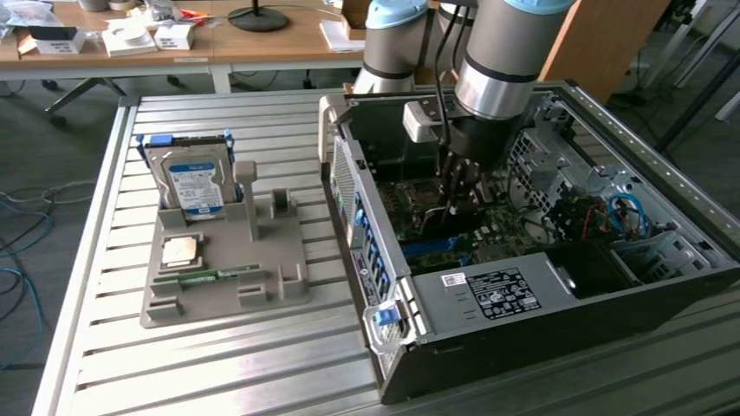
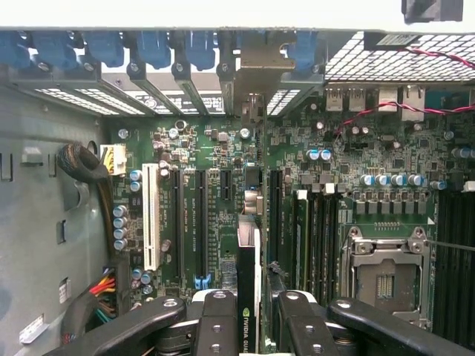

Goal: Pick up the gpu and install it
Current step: 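Insert the gpu into the slot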

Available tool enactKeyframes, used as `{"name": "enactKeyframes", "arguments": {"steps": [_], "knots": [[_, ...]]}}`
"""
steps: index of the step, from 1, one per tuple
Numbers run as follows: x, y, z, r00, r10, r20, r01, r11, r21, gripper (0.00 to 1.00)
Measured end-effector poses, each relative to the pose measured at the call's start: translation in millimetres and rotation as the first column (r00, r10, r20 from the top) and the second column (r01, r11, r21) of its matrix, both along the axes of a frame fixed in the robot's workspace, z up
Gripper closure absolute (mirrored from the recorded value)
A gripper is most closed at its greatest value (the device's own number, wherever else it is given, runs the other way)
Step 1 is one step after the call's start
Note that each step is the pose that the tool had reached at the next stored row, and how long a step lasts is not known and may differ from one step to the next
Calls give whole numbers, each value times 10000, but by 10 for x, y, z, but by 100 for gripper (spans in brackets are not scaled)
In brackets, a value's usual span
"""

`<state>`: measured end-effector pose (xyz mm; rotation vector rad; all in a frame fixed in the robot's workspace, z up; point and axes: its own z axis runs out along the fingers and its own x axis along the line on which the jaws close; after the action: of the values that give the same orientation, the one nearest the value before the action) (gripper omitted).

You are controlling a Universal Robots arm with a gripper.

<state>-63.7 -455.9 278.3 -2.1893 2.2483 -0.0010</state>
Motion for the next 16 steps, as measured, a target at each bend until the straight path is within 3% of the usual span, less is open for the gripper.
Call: {"name": "enactKeyframes", "arguments": {"steps": [9, 16], "knots": [[-9, 0, -49, 10000, 11, 49, -11, 10000, -1, 74], [-9, 0, -60, 10000, 11, 52, -11, 10000, 1, 74]]}}
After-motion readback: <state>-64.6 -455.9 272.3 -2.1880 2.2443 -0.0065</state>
